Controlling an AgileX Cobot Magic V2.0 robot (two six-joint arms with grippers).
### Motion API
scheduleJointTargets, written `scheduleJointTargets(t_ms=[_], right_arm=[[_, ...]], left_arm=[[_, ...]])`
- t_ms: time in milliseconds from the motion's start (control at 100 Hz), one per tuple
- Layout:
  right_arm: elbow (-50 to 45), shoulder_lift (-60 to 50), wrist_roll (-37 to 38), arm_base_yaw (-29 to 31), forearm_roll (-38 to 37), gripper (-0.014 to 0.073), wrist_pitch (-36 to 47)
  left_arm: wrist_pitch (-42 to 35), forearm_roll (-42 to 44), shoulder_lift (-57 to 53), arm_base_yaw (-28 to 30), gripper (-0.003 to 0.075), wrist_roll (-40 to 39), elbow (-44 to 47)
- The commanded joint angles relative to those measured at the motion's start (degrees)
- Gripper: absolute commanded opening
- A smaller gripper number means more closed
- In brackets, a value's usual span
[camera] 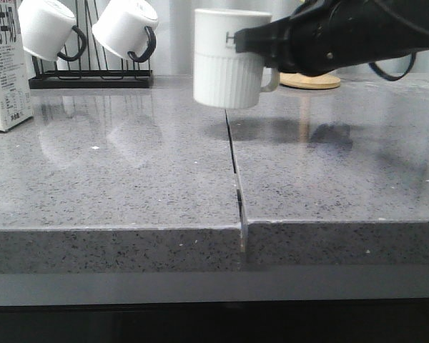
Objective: Place milk next to cup
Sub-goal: 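Carry the mug toward the table center and set it down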
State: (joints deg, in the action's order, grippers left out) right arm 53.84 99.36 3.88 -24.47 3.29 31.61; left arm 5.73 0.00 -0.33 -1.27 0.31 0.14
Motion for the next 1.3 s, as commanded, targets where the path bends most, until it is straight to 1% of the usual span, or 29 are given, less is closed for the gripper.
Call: scheduleJointTargets(t_ms=[0,290,350,400,450,520,550,570,620,740,880,1120,1190,1240,1290], right_arm=[[2.19,-0.93,-0.26,0.03,0.4,-0.0048,5.11],[2.19,2.09,-0.48,0.08,0.45,-0.0048,5.38],[2.19,2.22,-0.48,0.08,0.45,-0.0034,5.13],[2.19,2.22,-0.48,0.08,0.45,0.0015,5.01],[2.19,2.22,-0.48,0.08,0.45,0.0096,5.01],[2.19,2.16,-0.48,0.08,0.45,0.0238,5.01],[2.19,2.1,-0.48,0.08,0.45,0.0279,5.01],[2.19,2.05,-0.48,0.08,0.45,0.0303,5.01],[2.19,1.93,-0.48,0.08,0.45,0.0328,4.94],[1.81,1.64,-0.48,0.08,0.45,0.0327,4.88],[-0.68,-0.49,-0.48,0.08,0.45,0.0327,5.01],[-7.81,-8.35,-0.48,0.08,0.45,0.0325,4.84],[-9.91,-11.16,-0.48,0.08,0.45,0.0274,4.41],[-11.26,-13.22,-0.48,0.08,0.45,0.0202,3.5],[-12.49,-15.39,-0.48,0.08,0.45,0.0108,2.15]], left_arm=[[-4.83,-0.63,-1.75,0.0,-0.0021,0.05,2.31],[-4.83,-0.63,-1.75,0.0,-0.0021,0.05,2.31],[-4.83,-0.63,-1.75,0.0,-0.0021,0.05,2.31],[-4.83,-0.63,-1.75,0.0,-0.0021,0.05,2.31],[-4.83,-0.63,-1.75,0.0,-0.0021,0.05,2.31],[-4.83,-0.63,-1.75,0.0,-0.0021,0.05,2.31],[-4.83,-0.63,-1.75,0.0,-0.0021,0.05,2.31],[-4.83,-0.63,-1.75,0.0,-0.0021,0.05,2.31],[-4.83,-0.63,-1.75,0.0,-0.0021,0.05,2.31],[-4.83,-0.63,-1.75,0.0,-0.0021,0.05,2.31],[-4.83,-0.63,-1.75,0.0,-0.0021,0.05,2.31],[-4.83,-0.63,-1.75,0.0,-0.0021,0.05,2.31],[-4.83,-0.63,-1.75,0.0,-0.0021,0.05,2.31],[-4.83,-0.63,-1.75,0.0,-0.0021,0.05,2.31],[-4.83,-0.63,-1.75,0.0,-0.0021,0.05,2.31]])
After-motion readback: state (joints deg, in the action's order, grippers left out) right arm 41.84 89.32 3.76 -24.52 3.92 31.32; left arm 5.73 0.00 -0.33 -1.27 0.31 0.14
